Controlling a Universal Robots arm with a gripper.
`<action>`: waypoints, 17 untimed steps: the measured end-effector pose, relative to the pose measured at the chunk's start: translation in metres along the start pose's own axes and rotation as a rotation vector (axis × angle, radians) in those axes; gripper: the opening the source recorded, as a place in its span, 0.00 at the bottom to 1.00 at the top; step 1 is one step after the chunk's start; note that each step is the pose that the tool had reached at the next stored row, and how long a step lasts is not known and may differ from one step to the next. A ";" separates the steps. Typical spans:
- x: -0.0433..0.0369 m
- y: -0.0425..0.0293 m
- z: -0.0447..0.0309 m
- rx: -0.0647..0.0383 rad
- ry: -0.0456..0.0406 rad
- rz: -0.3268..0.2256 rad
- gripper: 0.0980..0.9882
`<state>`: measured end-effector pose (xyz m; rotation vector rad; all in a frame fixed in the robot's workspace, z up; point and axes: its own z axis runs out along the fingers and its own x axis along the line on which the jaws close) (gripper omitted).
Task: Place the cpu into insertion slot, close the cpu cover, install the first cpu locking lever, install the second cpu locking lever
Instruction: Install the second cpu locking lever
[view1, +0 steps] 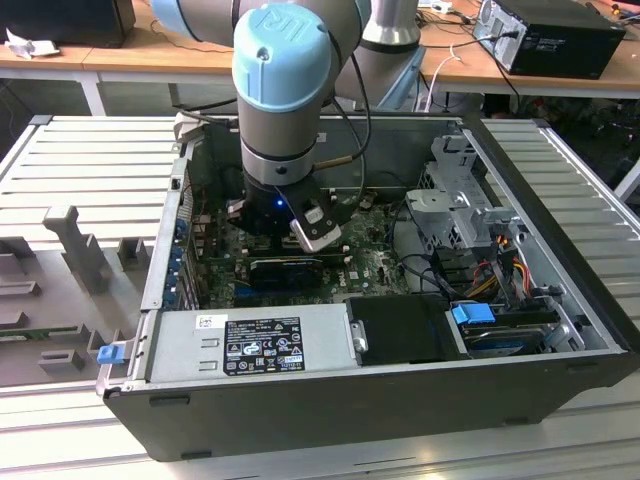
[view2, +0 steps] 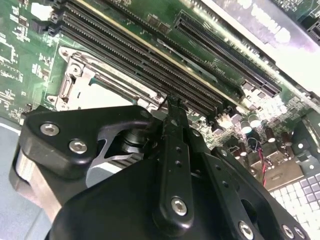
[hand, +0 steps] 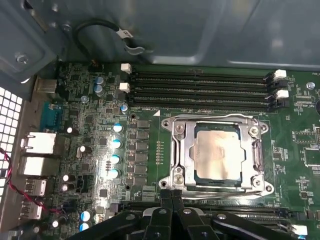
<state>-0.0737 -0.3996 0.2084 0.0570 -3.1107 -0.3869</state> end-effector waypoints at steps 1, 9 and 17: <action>0.0001 -0.0002 0.0007 0.000 0.0001 0.000 0.01; 0.0004 -0.0005 0.0085 -0.013 -0.0001 -0.001 0.01; 0.0033 0.0009 0.0127 -0.027 -0.0002 -0.003 0.01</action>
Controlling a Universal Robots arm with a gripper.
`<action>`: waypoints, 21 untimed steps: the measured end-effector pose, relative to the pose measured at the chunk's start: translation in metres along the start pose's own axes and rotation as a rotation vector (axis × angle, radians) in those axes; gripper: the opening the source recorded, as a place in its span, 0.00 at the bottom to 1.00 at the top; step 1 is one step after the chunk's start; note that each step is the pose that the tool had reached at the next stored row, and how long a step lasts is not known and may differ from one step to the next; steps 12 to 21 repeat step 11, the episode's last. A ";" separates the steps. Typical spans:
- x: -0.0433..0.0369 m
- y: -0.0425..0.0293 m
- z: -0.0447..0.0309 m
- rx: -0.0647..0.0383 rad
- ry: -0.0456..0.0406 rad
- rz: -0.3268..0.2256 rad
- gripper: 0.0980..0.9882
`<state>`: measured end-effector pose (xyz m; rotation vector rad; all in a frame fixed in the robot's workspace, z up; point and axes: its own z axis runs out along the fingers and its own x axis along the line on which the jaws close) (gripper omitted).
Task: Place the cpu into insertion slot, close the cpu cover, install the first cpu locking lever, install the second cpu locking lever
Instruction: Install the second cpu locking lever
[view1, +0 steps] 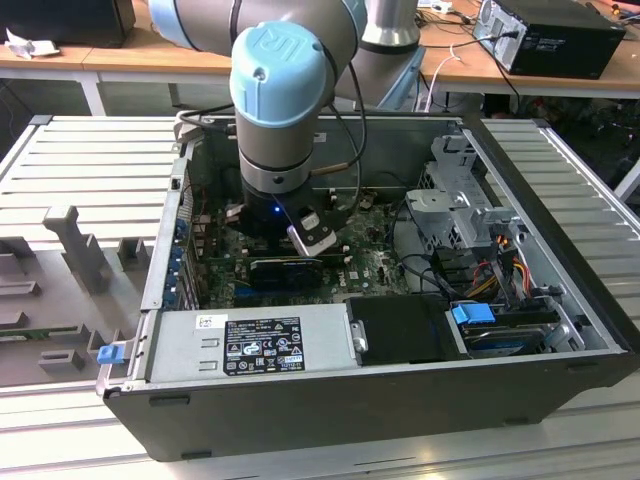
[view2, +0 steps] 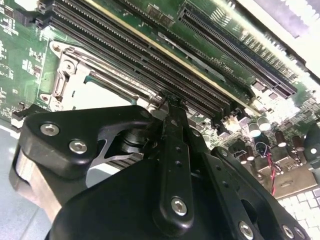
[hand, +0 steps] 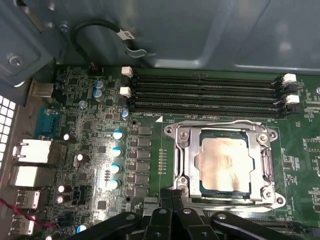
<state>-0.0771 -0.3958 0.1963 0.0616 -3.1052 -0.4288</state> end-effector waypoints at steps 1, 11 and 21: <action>0.0011 0.0003 0.0001 0.000 0.0001 0.000 0.01; 0.0016 0.0137 -0.0468 -0.001 -0.0001 0.000 0.01; 0.0016 0.0137 -0.0468 -0.001 -0.0001 0.000 0.01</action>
